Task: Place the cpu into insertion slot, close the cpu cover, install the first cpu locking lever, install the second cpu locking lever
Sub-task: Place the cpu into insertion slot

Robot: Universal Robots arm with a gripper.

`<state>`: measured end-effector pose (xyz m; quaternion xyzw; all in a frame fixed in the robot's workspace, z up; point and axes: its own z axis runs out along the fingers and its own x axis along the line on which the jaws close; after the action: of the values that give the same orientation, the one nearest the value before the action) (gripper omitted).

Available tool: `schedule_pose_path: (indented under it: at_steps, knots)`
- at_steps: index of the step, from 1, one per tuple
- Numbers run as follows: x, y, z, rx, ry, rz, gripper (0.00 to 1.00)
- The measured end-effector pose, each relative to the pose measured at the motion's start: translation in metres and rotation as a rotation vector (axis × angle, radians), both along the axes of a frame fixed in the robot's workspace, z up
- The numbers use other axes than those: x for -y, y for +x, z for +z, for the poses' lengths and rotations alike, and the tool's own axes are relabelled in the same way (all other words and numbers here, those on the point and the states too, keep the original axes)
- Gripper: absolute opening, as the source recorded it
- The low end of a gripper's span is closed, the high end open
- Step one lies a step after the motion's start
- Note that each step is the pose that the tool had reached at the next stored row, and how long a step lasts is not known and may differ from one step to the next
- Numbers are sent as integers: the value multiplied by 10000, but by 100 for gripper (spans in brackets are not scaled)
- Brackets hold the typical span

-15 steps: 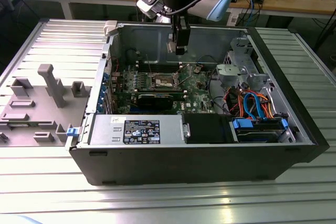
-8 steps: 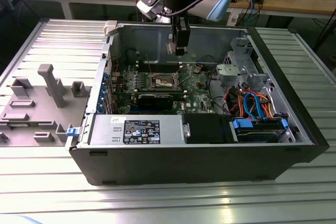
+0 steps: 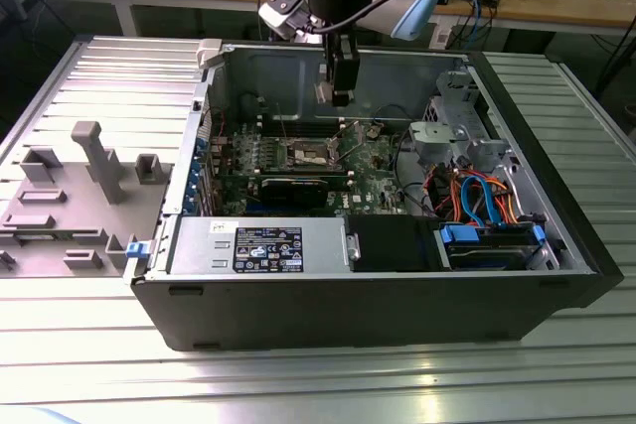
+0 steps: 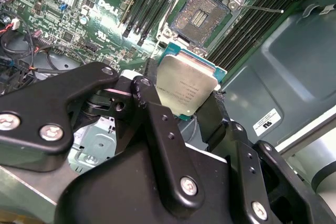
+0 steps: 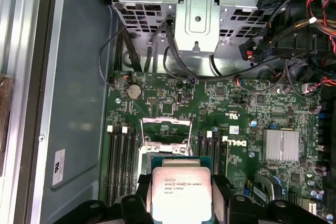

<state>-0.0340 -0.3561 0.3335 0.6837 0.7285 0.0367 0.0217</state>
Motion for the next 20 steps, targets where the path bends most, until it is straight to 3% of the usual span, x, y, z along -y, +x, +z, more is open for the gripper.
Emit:
schedule_pose_path:
  at_steps: [20]
  knots:
    - [0,0,-51,0,0,0,54]
